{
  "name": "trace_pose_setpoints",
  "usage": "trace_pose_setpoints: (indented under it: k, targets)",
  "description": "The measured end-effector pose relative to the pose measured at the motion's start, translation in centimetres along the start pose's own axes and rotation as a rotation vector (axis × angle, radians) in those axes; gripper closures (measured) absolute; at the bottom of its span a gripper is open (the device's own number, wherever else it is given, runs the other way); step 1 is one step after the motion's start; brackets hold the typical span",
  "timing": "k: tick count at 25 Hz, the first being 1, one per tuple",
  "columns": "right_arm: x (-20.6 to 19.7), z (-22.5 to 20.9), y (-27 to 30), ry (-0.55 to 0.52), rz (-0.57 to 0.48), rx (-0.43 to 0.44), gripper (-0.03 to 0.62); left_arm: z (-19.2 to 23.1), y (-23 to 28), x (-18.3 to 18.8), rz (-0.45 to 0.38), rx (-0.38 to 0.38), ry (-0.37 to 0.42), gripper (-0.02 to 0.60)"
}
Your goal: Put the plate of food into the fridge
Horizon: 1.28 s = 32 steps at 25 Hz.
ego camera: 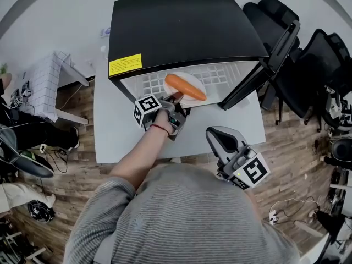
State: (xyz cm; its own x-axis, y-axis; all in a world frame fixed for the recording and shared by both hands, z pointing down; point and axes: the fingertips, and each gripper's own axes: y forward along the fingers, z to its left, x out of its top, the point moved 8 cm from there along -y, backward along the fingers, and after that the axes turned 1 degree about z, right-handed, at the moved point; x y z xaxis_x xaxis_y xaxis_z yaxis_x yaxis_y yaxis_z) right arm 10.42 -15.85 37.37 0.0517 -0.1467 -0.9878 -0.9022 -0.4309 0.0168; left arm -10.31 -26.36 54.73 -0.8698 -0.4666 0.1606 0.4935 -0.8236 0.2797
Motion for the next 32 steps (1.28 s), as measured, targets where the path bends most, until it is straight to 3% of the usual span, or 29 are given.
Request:
trace_pose_setpoints:
  k: [8,14,20,26,32]
  targets:
    - [0.0,-0.7,-0.2,-0.029,0.002,-0.043,0.58,-0.3,1.0,0.6,-0.043,-0.006,-0.009,0.546]
    - [-0.1,-0.3,-0.6,0.008,0.004,-0.048,0.58,-0.5,1.7,0.8,-0.078,-0.027,-0.033,0.546]
    - [-0.1,-0.8,-1.1,-0.024,0.003,-0.08,0.579,-0.2,1.8,0.9,-0.051,-0.082,-0.017,0.543]
    - [-0.2,-0.6,-1.4,-0.028,-0.001,-0.087,0.58,0.3,1.4,0.7,-0.001,-0.102,0.023,0.414]
    - [-0.1,-0.4,-1.7,-0.037,-0.005,-0.088,0.58,-0.3,0.7,0.0,0.037,-0.115,0.084,0.402]
